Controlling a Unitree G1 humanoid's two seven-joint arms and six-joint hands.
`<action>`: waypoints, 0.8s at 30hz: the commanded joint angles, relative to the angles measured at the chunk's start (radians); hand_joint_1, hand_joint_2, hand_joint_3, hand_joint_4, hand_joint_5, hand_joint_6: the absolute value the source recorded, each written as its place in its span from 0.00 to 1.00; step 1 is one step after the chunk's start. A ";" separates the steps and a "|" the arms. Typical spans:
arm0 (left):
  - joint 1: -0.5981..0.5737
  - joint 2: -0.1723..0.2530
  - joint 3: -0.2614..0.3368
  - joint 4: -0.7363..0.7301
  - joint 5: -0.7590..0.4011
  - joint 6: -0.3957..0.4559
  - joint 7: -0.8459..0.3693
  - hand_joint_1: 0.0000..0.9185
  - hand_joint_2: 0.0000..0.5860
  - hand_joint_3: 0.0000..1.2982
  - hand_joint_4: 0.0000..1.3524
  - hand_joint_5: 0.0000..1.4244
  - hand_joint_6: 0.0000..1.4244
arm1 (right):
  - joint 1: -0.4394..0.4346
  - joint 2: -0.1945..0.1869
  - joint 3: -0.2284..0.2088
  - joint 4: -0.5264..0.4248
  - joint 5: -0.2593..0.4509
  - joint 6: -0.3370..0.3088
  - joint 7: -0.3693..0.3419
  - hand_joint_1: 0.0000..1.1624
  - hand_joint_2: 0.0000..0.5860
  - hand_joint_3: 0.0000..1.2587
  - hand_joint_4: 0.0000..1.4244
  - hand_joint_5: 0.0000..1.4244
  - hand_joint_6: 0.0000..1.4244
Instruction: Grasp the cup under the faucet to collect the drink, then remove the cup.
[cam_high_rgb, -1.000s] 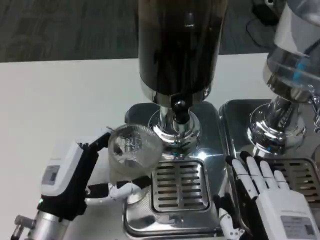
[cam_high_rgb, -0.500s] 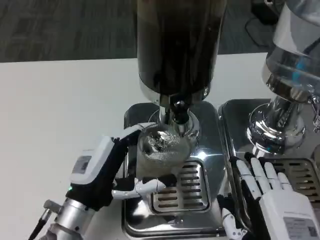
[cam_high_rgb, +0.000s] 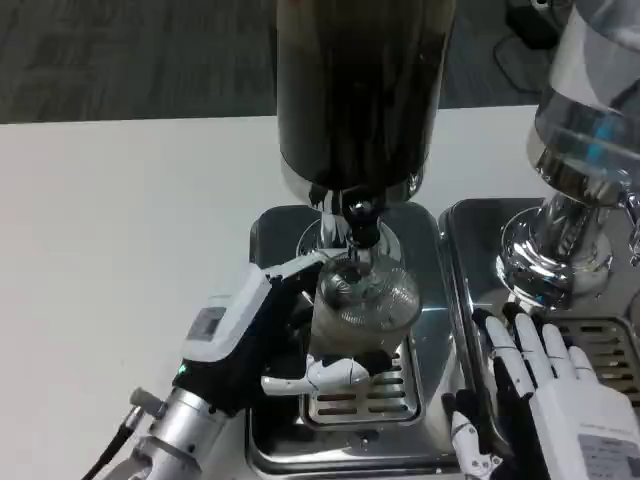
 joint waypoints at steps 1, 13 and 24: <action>-0.037 -0.018 -0.027 0.020 0.012 0.009 0.019 0.42 0.25 0.29 0.29 0.43 0.34 | 0.004 -0.006 -0.006 -0.015 -0.004 0.005 0.000 0.08 0.86 0.07 0.00 0.00 0.03; -0.043 0.000 -0.111 0.031 0.055 0.042 0.060 0.39 0.24 0.27 0.27 0.39 0.30 | 0.010 -0.003 -0.006 -0.014 0.000 0.004 -0.004 0.08 0.86 0.07 0.00 0.00 0.03; -0.033 0.030 -0.139 0.006 0.065 0.081 0.072 0.31 0.17 0.15 0.13 0.29 0.20 | 0.006 -0.006 -0.010 -0.009 0.017 -0.002 0.001 0.08 0.86 0.07 0.00 0.00 0.03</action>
